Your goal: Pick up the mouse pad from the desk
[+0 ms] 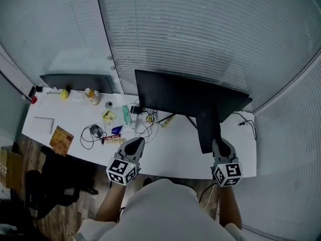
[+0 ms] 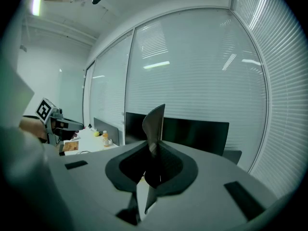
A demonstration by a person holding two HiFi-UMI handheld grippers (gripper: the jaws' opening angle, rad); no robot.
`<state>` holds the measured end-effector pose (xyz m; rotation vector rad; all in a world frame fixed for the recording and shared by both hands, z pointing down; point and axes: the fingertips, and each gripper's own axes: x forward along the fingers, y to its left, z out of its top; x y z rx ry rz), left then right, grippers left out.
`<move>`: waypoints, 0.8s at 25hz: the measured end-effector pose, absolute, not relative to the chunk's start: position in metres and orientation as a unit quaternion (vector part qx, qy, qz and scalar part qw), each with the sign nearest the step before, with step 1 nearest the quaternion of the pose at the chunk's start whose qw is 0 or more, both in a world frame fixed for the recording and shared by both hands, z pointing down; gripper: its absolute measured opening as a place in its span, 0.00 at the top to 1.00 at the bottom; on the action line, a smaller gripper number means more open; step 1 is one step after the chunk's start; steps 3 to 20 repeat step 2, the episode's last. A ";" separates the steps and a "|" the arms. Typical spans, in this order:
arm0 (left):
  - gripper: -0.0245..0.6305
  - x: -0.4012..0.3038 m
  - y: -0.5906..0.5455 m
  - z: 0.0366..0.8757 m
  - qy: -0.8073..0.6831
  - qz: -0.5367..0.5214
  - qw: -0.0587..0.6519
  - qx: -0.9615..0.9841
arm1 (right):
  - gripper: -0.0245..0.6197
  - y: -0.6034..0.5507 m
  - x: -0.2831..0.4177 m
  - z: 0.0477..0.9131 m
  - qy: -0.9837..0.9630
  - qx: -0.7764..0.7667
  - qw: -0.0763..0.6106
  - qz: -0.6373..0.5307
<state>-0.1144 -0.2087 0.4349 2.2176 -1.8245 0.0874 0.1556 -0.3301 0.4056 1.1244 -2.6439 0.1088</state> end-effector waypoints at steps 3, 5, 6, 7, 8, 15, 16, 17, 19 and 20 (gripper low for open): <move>0.94 -0.114 -0.208 0.434 -0.629 0.029 0.134 0.765 | 0.88 -0.329 0.155 0.404 -0.912 0.387 0.132 0.037; 0.94 -0.114 -0.208 0.434 -0.629 0.029 0.134 0.765 | 0.88 -0.329 0.155 0.404 -0.912 0.387 0.132 0.037; 0.94 -0.114 -0.208 0.434 -0.629 0.029 0.134 0.765 | 0.88 -0.329 0.155 0.404 -0.912 0.387 0.132 0.037; 0.94 -0.114 -0.208 0.434 -0.629 0.029 0.134 0.765 | 0.88 -0.329 0.155 0.404 -0.912 0.387 0.132 0.037; 0.94 -0.114 -0.208 0.434 -0.629 0.029 0.134 0.765 | 0.88 -0.329 0.155 0.404 -0.912 0.387 0.132 0.037; 0.94 -0.114 -0.208 0.434 -0.629 0.029 0.134 0.765 | 0.88 -0.329 0.155 0.404 -0.912 0.387 0.132 0.037; 0.94 -0.114 -0.208 0.434 -0.629 0.029 0.134 0.765 | 0.88 -0.329 0.155 0.404 -0.912 0.387 0.132 0.037; 0.94 -0.114 -0.208 0.434 -0.629 0.029 0.134 0.765 | 0.88 -0.329 0.155 0.404 -0.912 0.387 0.132 0.037; 0.94 -0.114 -0.208 0.434 -0.629 0.029 0.134 0.765 | 0.88 -0.329 0.155 0.404 -0.912 0.387 0.132 0.037; 0.94 -0.114 -0.208 0.434 -0.629 0.029 0.134 0.765 | 0.88 -0.329 0.155 0.404 -0.912 0.387 0.132 0.037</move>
